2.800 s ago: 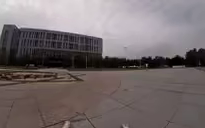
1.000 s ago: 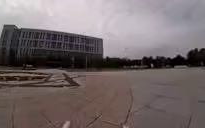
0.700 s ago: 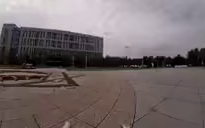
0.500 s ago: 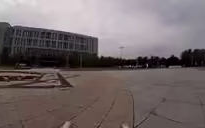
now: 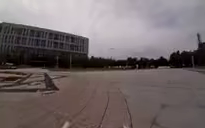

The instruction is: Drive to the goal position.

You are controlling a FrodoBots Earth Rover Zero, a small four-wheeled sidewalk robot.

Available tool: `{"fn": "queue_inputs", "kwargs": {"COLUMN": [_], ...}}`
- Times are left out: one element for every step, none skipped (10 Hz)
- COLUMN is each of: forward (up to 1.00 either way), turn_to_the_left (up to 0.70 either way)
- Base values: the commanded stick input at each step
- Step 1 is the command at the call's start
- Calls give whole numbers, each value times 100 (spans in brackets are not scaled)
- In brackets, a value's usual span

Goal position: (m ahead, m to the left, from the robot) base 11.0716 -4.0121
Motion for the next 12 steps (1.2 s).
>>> {"fn": "queue_inputs", "kwargs": {"forward": [70, 70, 70, 70, 70, 70, 70, 70, 70, 70, 70, 70], "turn_to_the_left": [0, 0, 0, 0, 0, 0, 0, 0, 0, 0, 0, 0]}}
